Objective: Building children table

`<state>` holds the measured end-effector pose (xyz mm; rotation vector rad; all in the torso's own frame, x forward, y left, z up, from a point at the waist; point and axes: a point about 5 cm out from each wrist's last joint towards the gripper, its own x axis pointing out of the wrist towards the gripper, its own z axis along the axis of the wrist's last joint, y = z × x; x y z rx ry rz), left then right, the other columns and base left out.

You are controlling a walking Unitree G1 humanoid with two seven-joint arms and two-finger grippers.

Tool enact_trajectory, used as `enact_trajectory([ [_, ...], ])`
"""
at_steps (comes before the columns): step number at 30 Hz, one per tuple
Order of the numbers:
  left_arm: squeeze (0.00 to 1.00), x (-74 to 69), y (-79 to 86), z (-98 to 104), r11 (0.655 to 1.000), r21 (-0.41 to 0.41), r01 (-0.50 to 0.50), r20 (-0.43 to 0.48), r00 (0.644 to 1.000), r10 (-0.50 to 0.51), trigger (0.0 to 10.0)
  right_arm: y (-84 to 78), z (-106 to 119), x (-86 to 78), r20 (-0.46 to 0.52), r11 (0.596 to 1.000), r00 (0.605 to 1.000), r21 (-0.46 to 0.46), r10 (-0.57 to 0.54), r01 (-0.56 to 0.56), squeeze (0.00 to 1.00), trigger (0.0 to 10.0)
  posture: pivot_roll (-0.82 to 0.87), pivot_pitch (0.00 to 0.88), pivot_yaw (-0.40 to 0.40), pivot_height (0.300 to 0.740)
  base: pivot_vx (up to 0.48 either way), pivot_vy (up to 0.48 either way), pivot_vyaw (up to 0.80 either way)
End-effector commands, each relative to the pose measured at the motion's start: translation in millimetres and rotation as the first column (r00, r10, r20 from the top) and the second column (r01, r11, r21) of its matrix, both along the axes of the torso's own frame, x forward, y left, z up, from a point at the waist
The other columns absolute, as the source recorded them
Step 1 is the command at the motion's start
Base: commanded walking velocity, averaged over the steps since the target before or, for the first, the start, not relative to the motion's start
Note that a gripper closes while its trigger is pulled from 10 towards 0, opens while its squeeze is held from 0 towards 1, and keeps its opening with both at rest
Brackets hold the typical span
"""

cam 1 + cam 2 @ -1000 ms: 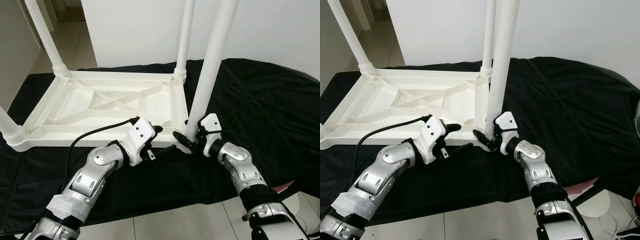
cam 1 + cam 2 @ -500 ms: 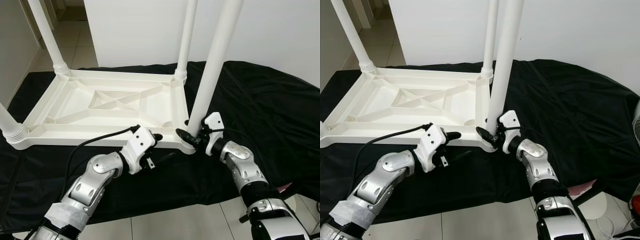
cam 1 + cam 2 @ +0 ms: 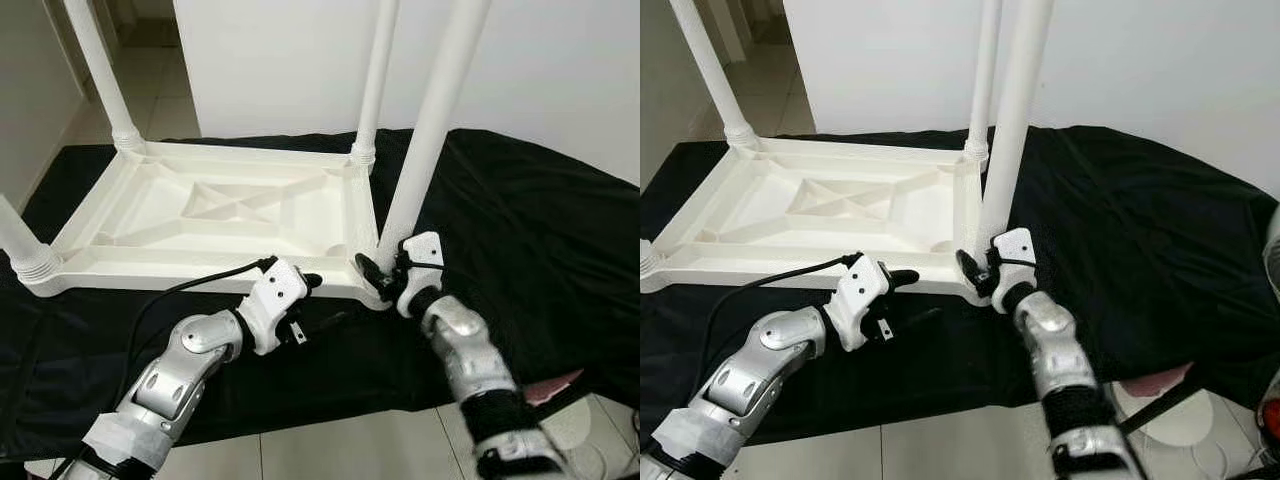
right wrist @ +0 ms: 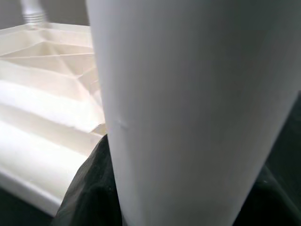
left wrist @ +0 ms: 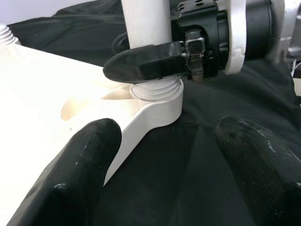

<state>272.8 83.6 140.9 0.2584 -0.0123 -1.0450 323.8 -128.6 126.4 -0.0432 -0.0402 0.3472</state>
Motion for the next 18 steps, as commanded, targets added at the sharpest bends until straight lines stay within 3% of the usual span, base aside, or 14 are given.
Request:
enact_trajectory([
  [1,0.00,-4.0,-2.0,-2,0.998,0.014,0.066,-0.024,0.998,-0.065,10.0,-7.9,-6,-3.0,-0.028,0.989,0.988,-0.009,-0.149,0.149,0.00,10.0,0.06,0.003,-0.032,0.740,0.000,0.000,0.00],
  [3,0.00,-4.2,-1.9,-2,0.998,0.015,0.065,-0.025,0.998,-0.065,10.0,-7.0,-6,-5.1,-0.027,0.982,0.981,-0.010,-0.190,0.190,0.00,10.0,0.06,0.003,-0.032,0.740,0.000,0.000,0.00],
  [5,0.00,-3.8,-2.2,-2,0.998,0.014,0.064,-0.025,0.998,-0.063,10.0,-2.4,-10,-11.4,-0.043,0.947,0.947,0.024,-0.319,0.321,0.00,10.0,0.06,0.000,-0.040,0.740,0.000,0.000,0.00],
  [7,0.00,-3.5,-2.7,-2,0.998,0.014,0.063,-0.024,0.998,-0.063,10.0,1.6,-12,-14.7,-0.063,0.927,0.927,0.038,-0.370,0.372,0.00,10.0,0.06,0.000,-0.040,0.740,0.000,0.000,0.00],
  [15,0.00,-1.9,-4.8,-1,0.998,0.009,0.064,-0.018,0.998,-0.063,10.0,16.8,-6,-17.0,-0.077,0.940,0.942,0.074,-0.327,0.332,0.00,10.0,0.06,0.000,-0.047,0.740,0.000,0.000,0.00],
  [16,0.00,-1.5,-5.3,-1,0.998,0.008,0.065,-0.017,0.998,-0.065,10.0,16.7,-6,-17.4,-0.080,0.940,0.942,0.073,-0.327,0.333,0.87,10.0,0.06,0.000,-0.049,0.740,0.000,0.000,0.00],
  [17,0.00,-1.1,-5.5,0,0.998,0.007,0.066,-0.015,0.998,-0.065,10.0,17.1,-6,-17.7,-0.082,0.941,0.943,0.074,-0.324,0.330,1.00,10.0,0.06,0.000,-0.049,0.740,0.000,0.000,0.00],
  [18,0.00,-0.6,-5.6,0,0.998,0.006,0.065,-0.014,0.998,-0.065,10.0,17.4,-5,-17.6,-0.078,0.944,0.946,0.076,-0.316,0.322,1.00,10.0,0.06,0.000,-0.050,0.740,0.000,0.000,0.00],
])
